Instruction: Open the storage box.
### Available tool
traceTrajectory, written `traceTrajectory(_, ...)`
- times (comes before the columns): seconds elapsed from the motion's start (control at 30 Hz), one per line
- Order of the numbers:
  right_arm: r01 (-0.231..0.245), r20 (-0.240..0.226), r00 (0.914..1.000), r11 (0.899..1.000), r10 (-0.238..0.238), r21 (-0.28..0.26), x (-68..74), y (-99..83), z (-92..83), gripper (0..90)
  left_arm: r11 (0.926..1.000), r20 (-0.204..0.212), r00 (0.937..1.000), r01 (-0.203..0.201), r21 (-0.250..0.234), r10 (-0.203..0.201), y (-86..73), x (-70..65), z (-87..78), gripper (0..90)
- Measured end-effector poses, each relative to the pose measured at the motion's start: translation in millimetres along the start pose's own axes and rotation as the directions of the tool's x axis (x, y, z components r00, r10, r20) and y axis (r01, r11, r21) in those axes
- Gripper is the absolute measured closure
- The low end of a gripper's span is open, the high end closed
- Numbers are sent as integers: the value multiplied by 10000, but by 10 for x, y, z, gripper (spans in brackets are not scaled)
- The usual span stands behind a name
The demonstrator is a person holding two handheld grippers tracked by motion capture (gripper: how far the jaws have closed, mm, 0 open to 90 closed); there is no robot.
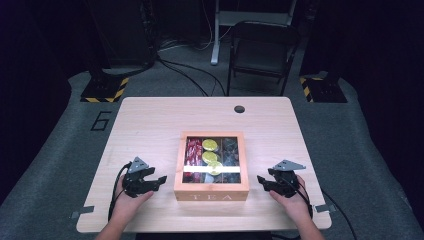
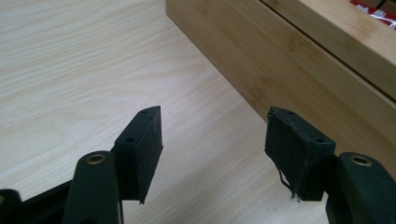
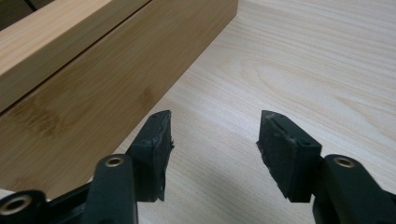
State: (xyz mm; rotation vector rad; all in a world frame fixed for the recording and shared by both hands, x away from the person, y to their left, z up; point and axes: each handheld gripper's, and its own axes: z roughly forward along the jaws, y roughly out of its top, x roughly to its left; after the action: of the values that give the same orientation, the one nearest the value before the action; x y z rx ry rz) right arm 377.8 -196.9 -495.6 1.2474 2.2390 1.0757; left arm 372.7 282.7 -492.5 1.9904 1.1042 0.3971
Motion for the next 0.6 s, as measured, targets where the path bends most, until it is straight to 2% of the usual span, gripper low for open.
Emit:
traceTrajectory(0.2,-56,-26,10000,9999,56,-84,9,8,-13,457,10000,86,9999,71,-30,-71,11,-15,-37,376)
traceTrajectory(0.37,112,-137,9998,9999,-113,-76,41,22,-38,469,10000,92,9999,82,34,-82,13,-32,-58,376)
traceTrajectory(0.6,102,-372,9992,9995,-112,-284,123,88,-66,471,9998,150,9999,26,-210,-23,43,-108,-157,376)
